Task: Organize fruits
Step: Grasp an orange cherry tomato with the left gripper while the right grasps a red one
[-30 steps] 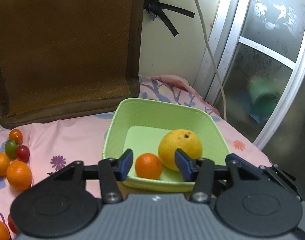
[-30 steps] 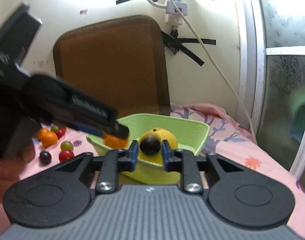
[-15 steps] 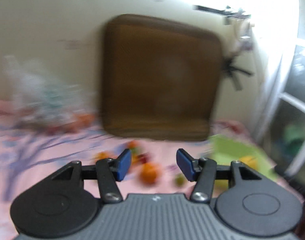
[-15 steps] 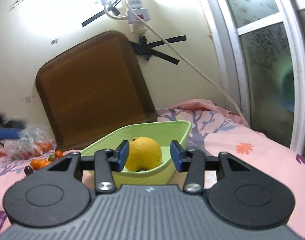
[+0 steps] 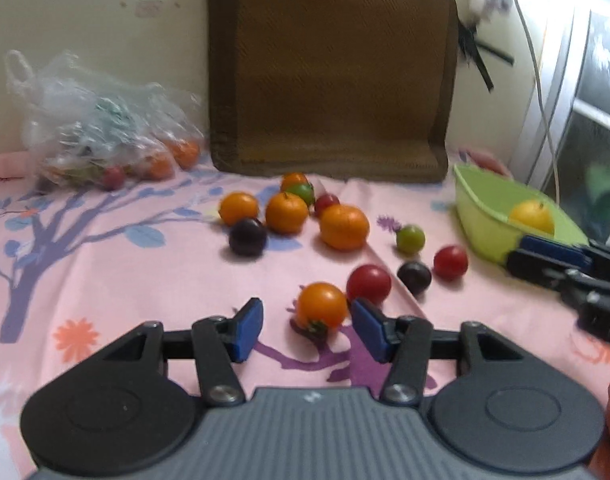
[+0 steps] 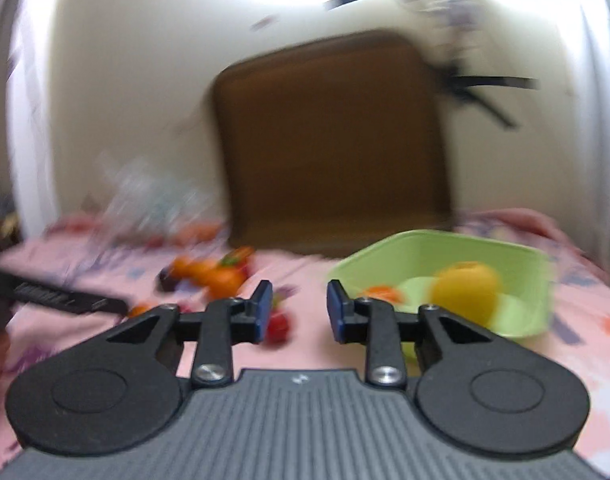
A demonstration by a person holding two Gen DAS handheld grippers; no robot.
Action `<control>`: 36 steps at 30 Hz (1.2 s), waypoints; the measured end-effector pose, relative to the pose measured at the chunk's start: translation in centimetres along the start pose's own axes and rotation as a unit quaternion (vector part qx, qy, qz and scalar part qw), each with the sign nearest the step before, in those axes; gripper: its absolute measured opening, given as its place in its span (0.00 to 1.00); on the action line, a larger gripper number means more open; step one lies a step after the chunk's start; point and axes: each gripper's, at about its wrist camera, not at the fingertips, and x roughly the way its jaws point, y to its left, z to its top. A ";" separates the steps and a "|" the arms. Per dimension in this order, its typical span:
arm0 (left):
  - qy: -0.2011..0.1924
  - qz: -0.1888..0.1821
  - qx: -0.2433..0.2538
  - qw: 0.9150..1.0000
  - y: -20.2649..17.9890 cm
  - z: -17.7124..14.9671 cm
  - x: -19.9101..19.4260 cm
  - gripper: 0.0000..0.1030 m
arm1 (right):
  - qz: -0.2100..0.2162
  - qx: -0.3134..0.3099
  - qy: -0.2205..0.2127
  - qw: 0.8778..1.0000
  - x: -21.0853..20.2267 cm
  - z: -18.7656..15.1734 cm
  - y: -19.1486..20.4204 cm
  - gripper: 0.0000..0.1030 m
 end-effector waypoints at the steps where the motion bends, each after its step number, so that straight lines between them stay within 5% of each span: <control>1: 0.005 -0.003 0.003 1.000 -0.2 -0.2 0.3 0.42 | 0.011 -0.016 0.010 1.000 0.6 0.0 0.8 0.30; 3: -0.001 0.003 0.014 1.000 -0.4 -0.4 0.6 0.30 | 0.032 -0.050 0.030 0.998 2.1 0.1 2.6 0.30; 14: -0.023 -0.004 -0.015 1.000 2.5 -2.3 -3.4 0.29 | 0.099 -0.105 0.086 0.986 7.9 1.3 6.2 0.31; 17: -0.016 0.003 -0.016 1.000 2.9 -3.1 -3.4 0.29 | 0.097 -0.121 0.109 0.982 9.2 0.8 7.0 0.39; 20: -0.025 -0.003 -0.023 0.999 3.1 -3.2 -3.7 0.29 | 0.092 -0.127 0.138 0.978 10.1 0.4 7.5 0.33; 28: -0.016 -0.065 -0.009 0.998 0.2 -3.1 -3.6 0.29 | 0.070 -0.099 0.102 0.987 4.2 -0.5 5.7 0.31; 36: 0.004 -0.152 0.079 0.985 -8.1 -3.0 -2.3 0.29 | -0.017 -0.051 0.107 0.993 -2.3 -3.0 0.5 0.31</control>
